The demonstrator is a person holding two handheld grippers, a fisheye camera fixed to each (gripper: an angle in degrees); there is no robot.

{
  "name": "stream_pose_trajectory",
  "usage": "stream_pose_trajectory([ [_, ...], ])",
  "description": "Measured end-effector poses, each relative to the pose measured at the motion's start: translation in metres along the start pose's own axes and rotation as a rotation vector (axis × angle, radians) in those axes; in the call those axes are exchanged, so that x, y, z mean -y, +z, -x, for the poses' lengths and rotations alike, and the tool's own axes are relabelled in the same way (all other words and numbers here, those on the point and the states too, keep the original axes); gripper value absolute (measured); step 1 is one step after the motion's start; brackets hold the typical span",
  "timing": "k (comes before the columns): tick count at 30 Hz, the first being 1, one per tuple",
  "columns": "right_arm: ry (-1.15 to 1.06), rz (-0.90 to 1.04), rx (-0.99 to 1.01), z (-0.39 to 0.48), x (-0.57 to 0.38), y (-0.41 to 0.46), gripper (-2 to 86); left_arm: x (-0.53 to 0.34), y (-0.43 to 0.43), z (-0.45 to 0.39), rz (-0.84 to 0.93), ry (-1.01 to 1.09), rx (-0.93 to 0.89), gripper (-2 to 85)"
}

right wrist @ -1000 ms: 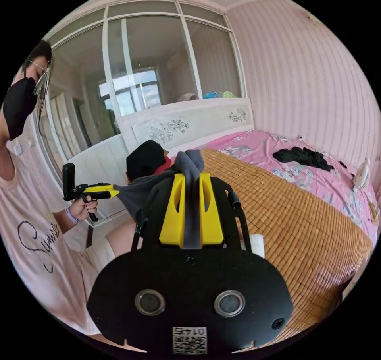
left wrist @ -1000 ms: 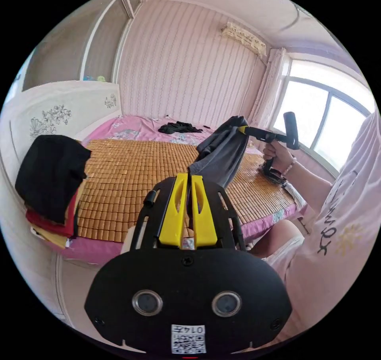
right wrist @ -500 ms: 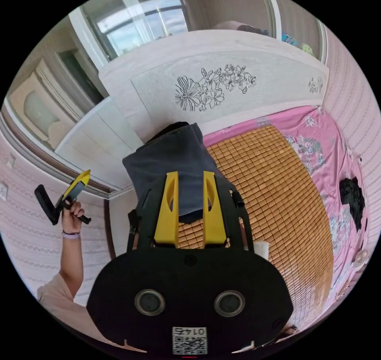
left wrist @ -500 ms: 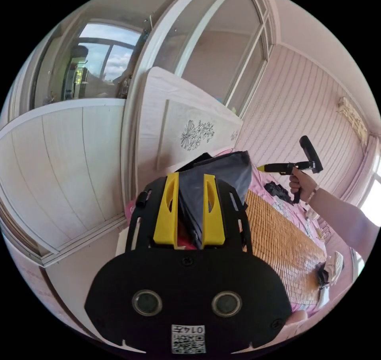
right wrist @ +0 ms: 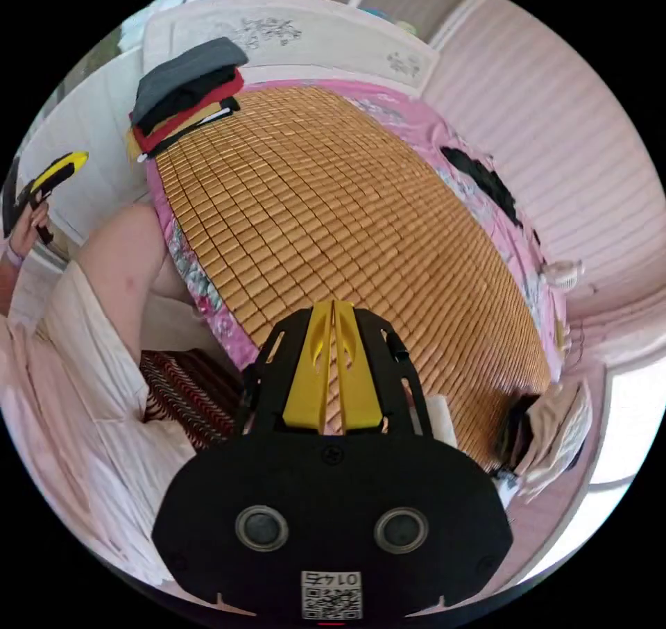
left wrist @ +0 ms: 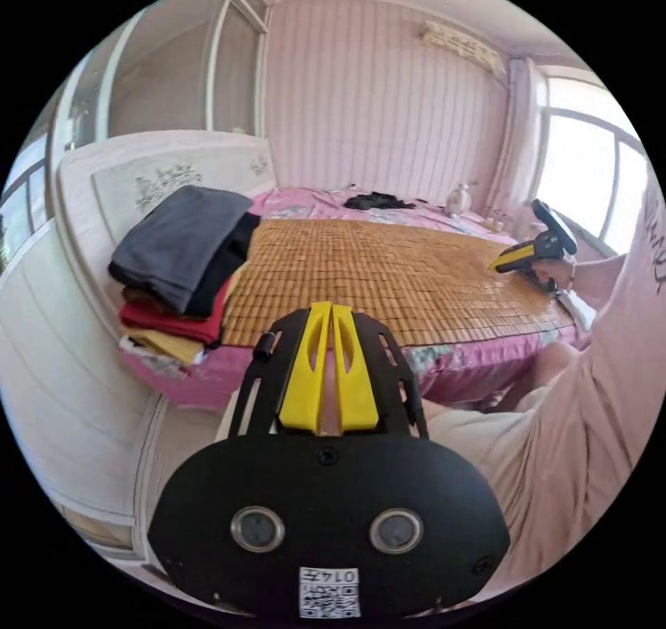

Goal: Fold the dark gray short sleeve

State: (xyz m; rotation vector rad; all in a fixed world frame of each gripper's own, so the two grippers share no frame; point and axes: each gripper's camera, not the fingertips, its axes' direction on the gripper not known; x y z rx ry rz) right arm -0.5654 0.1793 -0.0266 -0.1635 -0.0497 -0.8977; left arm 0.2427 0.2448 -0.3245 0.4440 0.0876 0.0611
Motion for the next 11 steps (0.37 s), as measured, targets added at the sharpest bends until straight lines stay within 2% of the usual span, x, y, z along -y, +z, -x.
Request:
stream_pose_trajectory([
  [3,0.215,-0.112,0.015,-0.044,-0.092,-0.041,0.5,0.058,0.037,-0.077,-0.067,0.165,-0.142,-0.9],
  [5,0.355,-0.163,-0.058,-0.067,-0.156,-0.064,3.0,0.091,0.062,-0.126,-0.08,0.27,-0.23,-0.9],
  [11,0.618,-0.174,-0.248,-0.109,-0.284,-0.084,5.2,0.175,0.148,-0.294,-0.041,0.467,-0.536,1.4],
])
